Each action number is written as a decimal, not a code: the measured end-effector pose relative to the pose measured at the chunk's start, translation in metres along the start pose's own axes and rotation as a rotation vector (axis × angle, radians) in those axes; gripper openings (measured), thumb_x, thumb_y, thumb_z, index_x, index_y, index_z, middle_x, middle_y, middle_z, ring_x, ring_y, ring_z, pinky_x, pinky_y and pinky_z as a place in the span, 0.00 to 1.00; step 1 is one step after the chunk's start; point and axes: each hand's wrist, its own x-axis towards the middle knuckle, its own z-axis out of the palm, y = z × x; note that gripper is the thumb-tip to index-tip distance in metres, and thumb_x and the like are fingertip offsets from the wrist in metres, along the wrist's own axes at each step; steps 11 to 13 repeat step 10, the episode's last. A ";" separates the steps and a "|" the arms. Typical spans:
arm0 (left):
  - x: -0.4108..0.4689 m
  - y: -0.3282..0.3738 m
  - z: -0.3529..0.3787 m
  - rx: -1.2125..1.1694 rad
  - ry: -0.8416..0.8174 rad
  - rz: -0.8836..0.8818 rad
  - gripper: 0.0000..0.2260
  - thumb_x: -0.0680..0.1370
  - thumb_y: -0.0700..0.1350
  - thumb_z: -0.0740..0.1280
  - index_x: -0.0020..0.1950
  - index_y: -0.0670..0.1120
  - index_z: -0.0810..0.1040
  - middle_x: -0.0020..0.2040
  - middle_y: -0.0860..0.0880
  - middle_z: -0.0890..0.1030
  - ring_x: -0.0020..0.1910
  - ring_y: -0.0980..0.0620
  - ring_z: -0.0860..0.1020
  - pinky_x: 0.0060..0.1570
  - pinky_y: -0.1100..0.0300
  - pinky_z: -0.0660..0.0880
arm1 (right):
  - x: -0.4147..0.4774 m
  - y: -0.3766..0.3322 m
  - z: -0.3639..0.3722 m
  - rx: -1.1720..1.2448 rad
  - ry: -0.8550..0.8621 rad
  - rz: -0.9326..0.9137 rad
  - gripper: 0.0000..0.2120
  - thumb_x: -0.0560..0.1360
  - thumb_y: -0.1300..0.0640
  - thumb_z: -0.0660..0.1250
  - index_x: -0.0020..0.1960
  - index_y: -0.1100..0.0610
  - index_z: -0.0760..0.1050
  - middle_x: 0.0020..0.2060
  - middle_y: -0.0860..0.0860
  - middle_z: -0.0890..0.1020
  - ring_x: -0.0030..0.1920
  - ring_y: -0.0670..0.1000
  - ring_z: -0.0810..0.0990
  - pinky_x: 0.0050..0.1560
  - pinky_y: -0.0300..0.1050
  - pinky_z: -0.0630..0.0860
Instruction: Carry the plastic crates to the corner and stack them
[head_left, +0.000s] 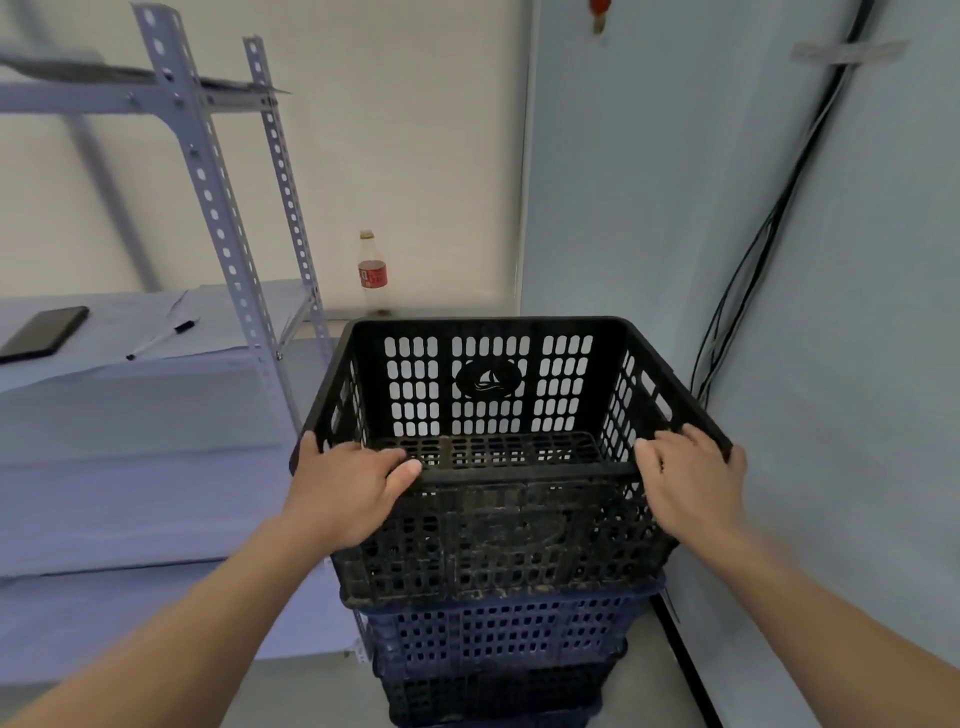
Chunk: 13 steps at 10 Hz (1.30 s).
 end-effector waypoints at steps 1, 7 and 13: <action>0.001 0.000 -0.003 0.034 -0.085 0.003 0.48 0.67 0.72 0.24 0.64 0.61 0.77 0.56 0.56 0.82 0.64 0.49 0.76 0.71 0.33 0.52 | 0.004 -0.001 -0.009 -0.052 -0.108 0.002 0.28 0.82 0.45 0.45 0.29 0.49 0.71 0.40 0.43 0.78 0.69 0.53 0.73 0.72 0.65 0.59; 0.023 -0.010 -0.026 -0.106 0.023 -0.176 0.27 0.82 0.61 0.53 0.79 0.53 0.61 0.81 0.47 0.57 0.80 0.43 0.51 0.72 0.43 0.62 | 0.009 -0.146 -0.098 0.632 -0.049 -0.274 0.18 0.80 0.50 0.68 0.69 0.49 0.78 0.60 0.41 0.82 0.61 0.40 0.78 0.65 0.39 0.71; 0.058 -0.038 -0.031 -0.126 -0.039 -0.105 0.28 0.82 0.61 0.55 0.80 0.54 0.58 0.83 0.47 0.50 0.81 0.41 0.44 0.75 0.40 0.58 | -0.016 -0.234 -0.211 1.554 0.353 -0.578 0.09 0.71 0.53 0.78 0.51 0.50 0.84 0.41 0.49 0.87 0.44 0.50 0.84 0.47 0.46 0.81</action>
